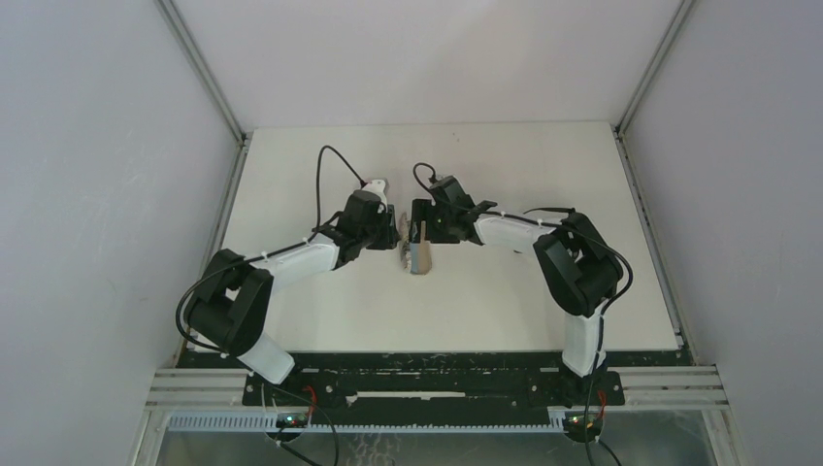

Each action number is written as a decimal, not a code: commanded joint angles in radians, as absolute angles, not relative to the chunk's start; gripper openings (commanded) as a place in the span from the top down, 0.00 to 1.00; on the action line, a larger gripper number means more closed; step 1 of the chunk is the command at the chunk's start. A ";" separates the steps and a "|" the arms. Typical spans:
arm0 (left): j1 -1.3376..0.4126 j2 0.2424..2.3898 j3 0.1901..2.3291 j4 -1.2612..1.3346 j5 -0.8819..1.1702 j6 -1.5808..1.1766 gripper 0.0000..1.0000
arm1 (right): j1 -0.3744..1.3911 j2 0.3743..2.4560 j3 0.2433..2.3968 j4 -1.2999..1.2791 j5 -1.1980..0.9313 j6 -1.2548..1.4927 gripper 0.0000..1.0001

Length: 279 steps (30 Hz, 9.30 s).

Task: Organize the sunglasses
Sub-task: Adjust the glasses cleaning cloth on the sunglasses case, then pick up the sunglasses from the center of the board.

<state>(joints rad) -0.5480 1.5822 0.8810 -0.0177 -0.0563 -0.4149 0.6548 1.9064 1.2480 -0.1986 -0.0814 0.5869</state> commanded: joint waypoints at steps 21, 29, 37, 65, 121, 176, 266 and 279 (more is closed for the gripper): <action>-0.554 1.574 0.925 0.005 -0.039 -0.397 0.58 | 0.658 2.006 1.298 -0.188 -0.160 0.609 0.42; -0.554 1.573 0.927 0.005 -0.040 -0.397 0.58 | 0.655 1.996 1.297 -0.199 -0.162 0.603 0.60; -0.554 1.568 0.924 0.005 -0.041 -0.397 0.59 | 0.646 1.970 1.284 -0.202 -0.153 0.589 0.74; -0.554 1.563 0.925 0.002 -0.036 -0.396 0.59 | 0.666 1.907 1.242 -0.275 -0.101 0.546 0.54; -0.562 1.534 0.919 0.000 -0.029 -0.401 0.60 | 0.651 1.694 1.109 -0.246 -0.103 0.555 0.59; -0.551 1.195 0.917 -0.163 -0.145 -0.522 0.51 | 0.106 1.154 0.855 -0.465 0.121 0.489 0.48; -0.549 0.621 1.204 -0.426 -0.355 -0.546 0.00 | -0.085 1.822 1.292 -0.610 0.156 0.104 1.00; -0.549 0.647 1.067 -0.516 -0.341 -0.525 0.00 | 0.262 1.658 1.251 -0.651 -0.088 0.059 1.00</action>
<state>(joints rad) -0.5541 0.6312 1.1164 -0.4973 -0.3595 -0.5537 0.1890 1.7401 1.2633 -0.6441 0.0315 0.1009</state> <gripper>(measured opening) 0.996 0.010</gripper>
